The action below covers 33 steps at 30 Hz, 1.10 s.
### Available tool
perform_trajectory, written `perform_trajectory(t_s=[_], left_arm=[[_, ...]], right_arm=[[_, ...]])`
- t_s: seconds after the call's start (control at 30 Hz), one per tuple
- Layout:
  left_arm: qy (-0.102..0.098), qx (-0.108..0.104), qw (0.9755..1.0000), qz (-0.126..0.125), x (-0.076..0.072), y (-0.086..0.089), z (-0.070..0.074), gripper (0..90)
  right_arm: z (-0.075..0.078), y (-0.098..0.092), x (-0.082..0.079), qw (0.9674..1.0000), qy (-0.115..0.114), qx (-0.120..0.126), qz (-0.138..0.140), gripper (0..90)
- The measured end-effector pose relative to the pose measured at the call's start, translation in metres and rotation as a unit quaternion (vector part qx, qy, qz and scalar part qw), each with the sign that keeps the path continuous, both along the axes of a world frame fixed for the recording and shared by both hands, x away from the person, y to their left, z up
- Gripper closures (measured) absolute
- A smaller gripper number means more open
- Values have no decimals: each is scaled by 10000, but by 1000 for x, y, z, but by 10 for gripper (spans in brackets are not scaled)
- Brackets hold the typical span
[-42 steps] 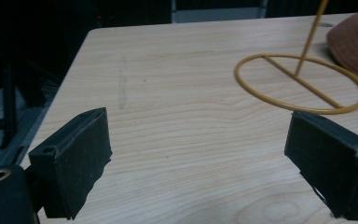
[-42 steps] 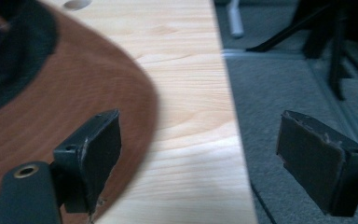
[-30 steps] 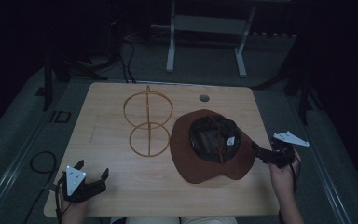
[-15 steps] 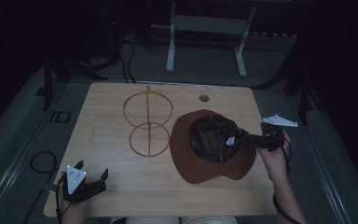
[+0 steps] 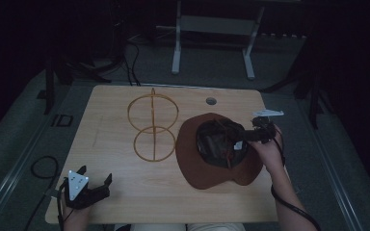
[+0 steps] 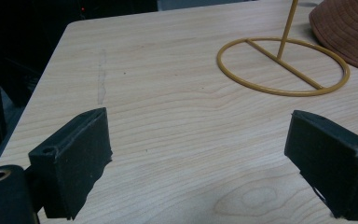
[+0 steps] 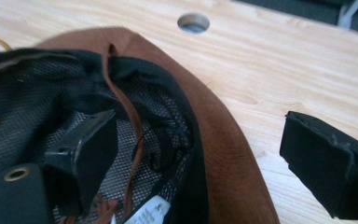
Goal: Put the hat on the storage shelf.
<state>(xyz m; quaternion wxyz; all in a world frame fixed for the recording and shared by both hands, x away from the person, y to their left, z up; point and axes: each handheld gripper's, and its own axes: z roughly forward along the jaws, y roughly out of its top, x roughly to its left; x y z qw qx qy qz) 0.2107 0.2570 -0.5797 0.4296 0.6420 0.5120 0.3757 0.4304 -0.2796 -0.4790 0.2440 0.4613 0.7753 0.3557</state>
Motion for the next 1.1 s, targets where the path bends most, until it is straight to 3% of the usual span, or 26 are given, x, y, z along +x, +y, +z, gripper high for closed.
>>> perform_trajectory(t_s=[0.1, 0.23, 0.43, 0.53, 0.63, 0.73, 0.8, 0.87, 0.93, 1.0, 1.1], left_arm=[[5, 2, 10000, 79, -1, 0, 1, 75], [-7, -52, 9999, 127, -1, 1, 2, 75], [221, -194, 9996, 34, 0, -1, 3, 75], [254, -238, 9994, -14, 0, -2, 3, 75], [263, -219, 9994, -62, 0, -2, 3, 75], [287, -246, 9993, -70, 0, -2, 2, 75], [318, -245, 9992, -65, 0, -3, 3, 75], [402, -300, 9987, -89, -1, -3, 4, 76], [484, -213, 9985, -166, -1, -4, 6, 75], [417, -259, 9981, -361, -3, -5, 7, 75], [465, -297, 9976, -412, -2, -7, 7, 75]], right_arm=[[-8, 3, 14, 9997, 217, -87, -35, 126], [-18, 4, 26, 9989, 392, -250, -85, 229], [-32, 10, 39, 9966, 630, -527, -38, 481], [-38, 18, 41, 9933, 734, -889, 63, 570], [-43, 27, 41, 9888, 655, -1342, 26, 671], [-44, 31, 40, 9863, 611, -1529, -20, 727], [-46, 34, 38, 9836, 478, -1736, -109, 810], [-44, 35, 37, 9836, 410, -1750, -168, 842], [-39, 33, 35, 9862, 352, -1599, -239, 851], [-31, 28, 33, 9883, 308, -1469, -266, 855], [-19, 20, 29, 9912, 220, -1260, -345, 857]])
